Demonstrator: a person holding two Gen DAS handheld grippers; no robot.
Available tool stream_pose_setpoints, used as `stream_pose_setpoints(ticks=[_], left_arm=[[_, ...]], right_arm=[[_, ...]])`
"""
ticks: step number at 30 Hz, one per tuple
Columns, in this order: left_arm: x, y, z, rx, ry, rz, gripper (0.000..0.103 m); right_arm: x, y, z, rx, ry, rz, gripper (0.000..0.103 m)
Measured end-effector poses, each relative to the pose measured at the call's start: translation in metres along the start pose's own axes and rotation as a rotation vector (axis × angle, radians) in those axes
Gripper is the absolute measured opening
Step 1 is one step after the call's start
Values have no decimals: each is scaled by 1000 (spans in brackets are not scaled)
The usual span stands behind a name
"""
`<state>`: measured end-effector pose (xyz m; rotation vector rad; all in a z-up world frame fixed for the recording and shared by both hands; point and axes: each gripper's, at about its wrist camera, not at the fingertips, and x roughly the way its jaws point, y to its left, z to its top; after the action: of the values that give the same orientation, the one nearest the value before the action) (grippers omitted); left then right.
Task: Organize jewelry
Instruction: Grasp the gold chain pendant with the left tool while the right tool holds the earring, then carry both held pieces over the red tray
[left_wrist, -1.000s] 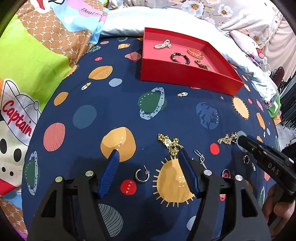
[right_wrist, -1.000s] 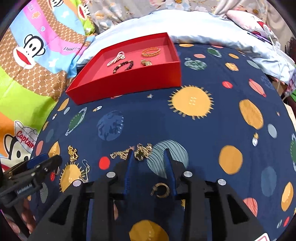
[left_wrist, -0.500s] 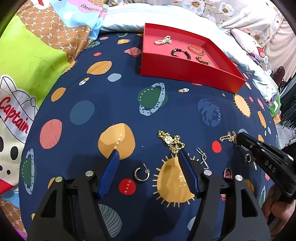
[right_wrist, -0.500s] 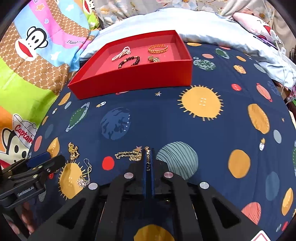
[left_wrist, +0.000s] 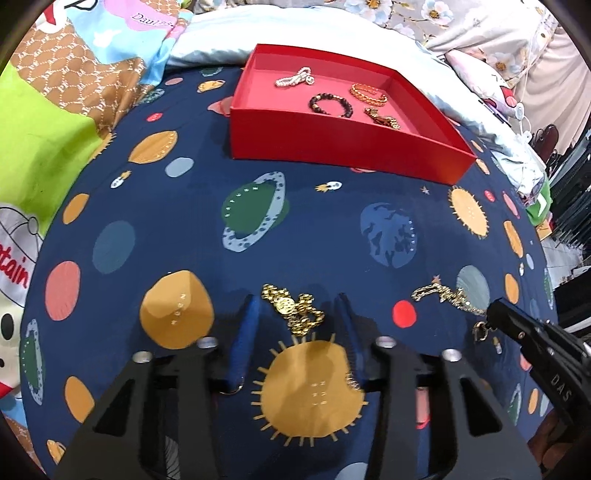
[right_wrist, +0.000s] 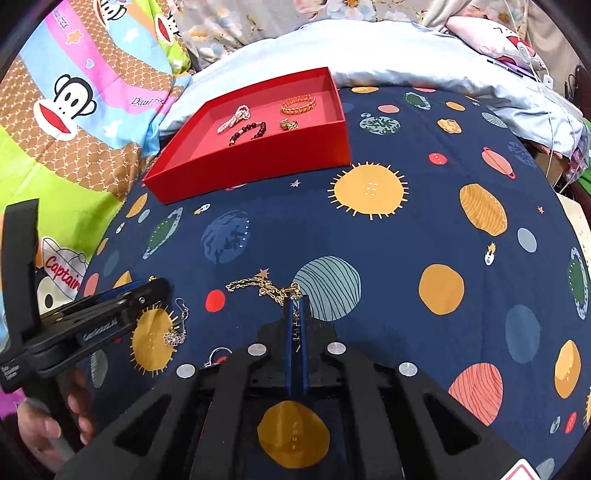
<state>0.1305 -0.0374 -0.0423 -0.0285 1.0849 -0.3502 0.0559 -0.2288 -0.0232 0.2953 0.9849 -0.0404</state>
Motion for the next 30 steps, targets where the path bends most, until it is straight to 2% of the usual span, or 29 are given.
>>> stream_pose_setpoints(ticks=[2, 3, 7, 14, 22, 30], left_arm=[[1, 0, 1, -5, 12, -23, 17], [1, 0, 1, -7, 16, -31, 13], [-1, -2, -2, 6, 10, -31, 5], [-18, -2, -6, 10, -9, -55, 4], [-57, 4, 0, -1, -59, -92, 4], [-103, -2, 26, 22, -133, -141, 4]], right_arm=[[-1, 0, 0, 2, 0, 5, 3], [-2, -1, -1, 2, -1, 7, 3], [-6, 0, -2, 6, -3, 17, 3], [-23, 3, -2, 3, -27, 35, 3], [-61, 10, 13, -10, -109, 50, 3], [-95, 22, 41, -53, -198, 64, 3]])
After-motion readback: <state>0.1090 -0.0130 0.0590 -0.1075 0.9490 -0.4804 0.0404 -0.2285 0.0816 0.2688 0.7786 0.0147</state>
